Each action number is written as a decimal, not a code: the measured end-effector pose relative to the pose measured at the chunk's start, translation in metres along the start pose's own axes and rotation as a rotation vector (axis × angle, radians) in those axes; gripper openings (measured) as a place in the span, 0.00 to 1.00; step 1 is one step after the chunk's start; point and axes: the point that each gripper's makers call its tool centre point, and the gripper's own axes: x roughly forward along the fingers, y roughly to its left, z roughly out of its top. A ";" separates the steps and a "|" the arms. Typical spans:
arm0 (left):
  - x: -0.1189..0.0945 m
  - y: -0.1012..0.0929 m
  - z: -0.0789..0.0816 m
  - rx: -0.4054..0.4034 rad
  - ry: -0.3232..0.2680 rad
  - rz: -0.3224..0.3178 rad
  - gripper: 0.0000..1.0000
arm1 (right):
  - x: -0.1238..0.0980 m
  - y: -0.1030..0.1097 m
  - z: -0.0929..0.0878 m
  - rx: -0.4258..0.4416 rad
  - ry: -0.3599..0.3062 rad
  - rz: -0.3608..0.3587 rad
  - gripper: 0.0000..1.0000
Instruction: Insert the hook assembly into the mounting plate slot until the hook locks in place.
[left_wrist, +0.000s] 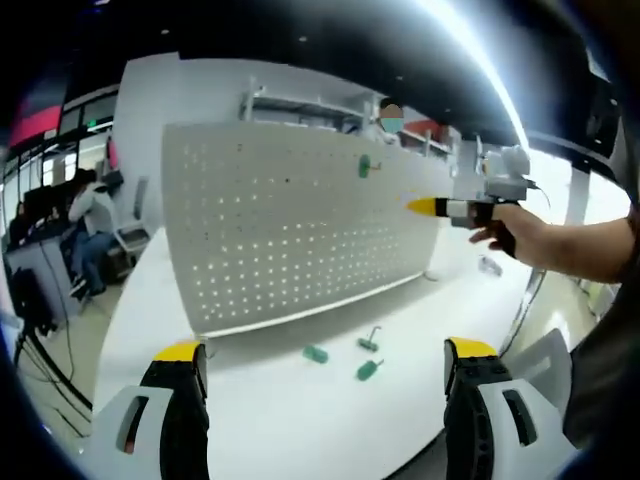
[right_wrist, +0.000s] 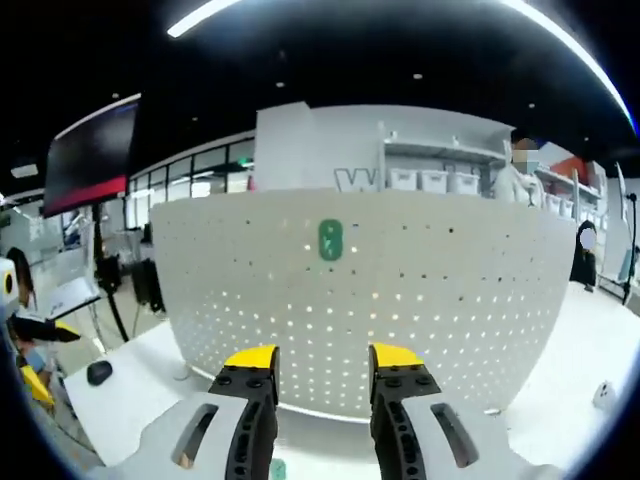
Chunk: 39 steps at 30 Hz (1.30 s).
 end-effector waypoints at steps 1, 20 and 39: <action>0.000 0.000 -0.002 0.000 0.007 -0.001 1.00 | -0.005 0.003 -0.008 -0.003 0.018 0.014 0.35; 0.004 -0.005 -0.039 -0.044 0.138 -0.020 1.00 | -0.053 0.040 -0.095 0.014 0.251 0.172 0.33; 0.001 -0.002 -0.076 -0.094 0.258 -0.004 1.00 | -0.055 0.113 -0.140 -0.113 0.439 0.430 0.33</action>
